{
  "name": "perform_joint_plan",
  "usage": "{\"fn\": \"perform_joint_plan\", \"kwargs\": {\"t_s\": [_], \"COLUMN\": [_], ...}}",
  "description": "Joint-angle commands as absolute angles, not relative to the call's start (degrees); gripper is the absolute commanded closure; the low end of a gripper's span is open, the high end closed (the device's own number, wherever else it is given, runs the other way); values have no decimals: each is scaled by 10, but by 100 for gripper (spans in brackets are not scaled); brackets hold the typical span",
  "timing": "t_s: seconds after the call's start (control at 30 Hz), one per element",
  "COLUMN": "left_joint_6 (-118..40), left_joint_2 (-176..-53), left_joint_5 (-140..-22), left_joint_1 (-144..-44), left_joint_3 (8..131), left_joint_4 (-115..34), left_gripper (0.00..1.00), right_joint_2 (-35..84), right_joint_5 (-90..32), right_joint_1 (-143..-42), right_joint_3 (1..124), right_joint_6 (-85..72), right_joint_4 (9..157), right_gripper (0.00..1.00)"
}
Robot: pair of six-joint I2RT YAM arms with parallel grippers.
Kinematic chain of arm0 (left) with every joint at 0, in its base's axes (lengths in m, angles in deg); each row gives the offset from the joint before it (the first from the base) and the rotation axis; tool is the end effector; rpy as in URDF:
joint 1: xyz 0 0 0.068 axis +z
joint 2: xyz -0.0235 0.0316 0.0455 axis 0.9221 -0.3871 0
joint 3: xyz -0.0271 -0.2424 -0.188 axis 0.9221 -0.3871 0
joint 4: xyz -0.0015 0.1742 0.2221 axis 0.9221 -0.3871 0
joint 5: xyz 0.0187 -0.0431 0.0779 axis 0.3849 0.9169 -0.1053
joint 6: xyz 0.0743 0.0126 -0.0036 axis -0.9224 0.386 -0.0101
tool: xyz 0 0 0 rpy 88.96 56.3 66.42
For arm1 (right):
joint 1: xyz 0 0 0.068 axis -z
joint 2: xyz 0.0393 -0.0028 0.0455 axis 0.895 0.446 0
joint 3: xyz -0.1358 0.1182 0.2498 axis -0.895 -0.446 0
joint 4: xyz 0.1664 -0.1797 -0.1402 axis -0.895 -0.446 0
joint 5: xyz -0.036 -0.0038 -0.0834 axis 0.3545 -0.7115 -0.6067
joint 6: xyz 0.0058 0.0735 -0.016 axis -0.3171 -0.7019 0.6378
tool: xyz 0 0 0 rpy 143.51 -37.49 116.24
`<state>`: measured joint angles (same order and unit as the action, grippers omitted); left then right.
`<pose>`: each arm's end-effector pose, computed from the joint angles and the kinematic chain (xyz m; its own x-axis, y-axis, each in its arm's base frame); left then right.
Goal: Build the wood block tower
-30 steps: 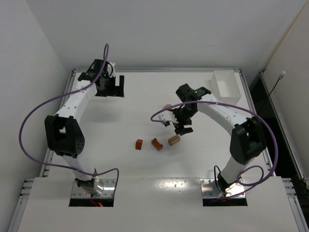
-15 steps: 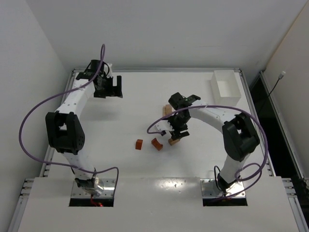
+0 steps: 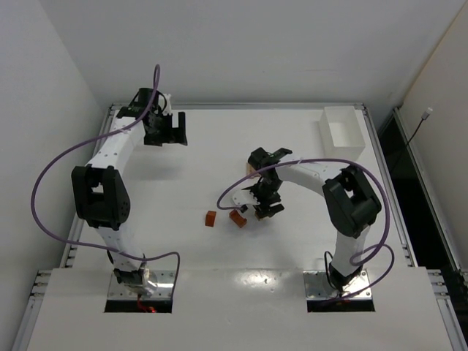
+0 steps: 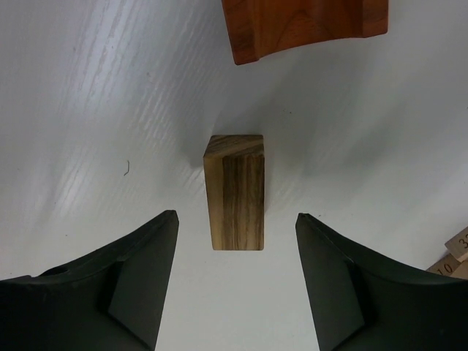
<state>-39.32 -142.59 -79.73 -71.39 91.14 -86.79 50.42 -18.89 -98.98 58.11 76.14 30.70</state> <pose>0.4430 -0.0430 0.3072 -0.8272 -0.1273 -0.5472 0.0128 0.9694 -0.2450 0.2825 0.2251 0.1588 0.3419 -0.8905 -0.3002 -0.9255 -0.3745 0.0566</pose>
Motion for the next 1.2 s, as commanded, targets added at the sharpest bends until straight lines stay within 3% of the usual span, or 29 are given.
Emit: {"fn": "perform_joint_plan", "kwargs": {"t_s": [0.0,0.2,0.5,0.57,0.67,0.83,1.17], "left_joint_6": [-388,-388,-388,-388,-388,-388,-388], "left_joint_2": [-1436,-1442,-1453,-1453,-1453,-1453,-1442], "left_joint_5": [-789,-789,-789,-789,-783,-778,-760], "left_joint_1": [-709,-709,-709,-709,-709,-709,-709], "left_joint_3": [933,938,949,949,949,944,910], "left_joint_4": [-863,-863,-863,-863,-863,-863,-858], "left_gripper": [0,0,0,0,0,0,0], "right_joint_2": [509,521,532,538,543,543,512], "right_joint_5": [-186,-197,-219,-219,-219,-206,-62], "right_joint_1": [-1001,-1001,-1001,-1001,-1001,-995,-895], "right_joint_3": [599,599,589,589,600,621,695], "right_joint_6": [771,771,771,765,746,685,434], "right_joint_4": [289,288,294,301,301,282,190], "right_gripper": [38,47,50,67,83,100,100]}}
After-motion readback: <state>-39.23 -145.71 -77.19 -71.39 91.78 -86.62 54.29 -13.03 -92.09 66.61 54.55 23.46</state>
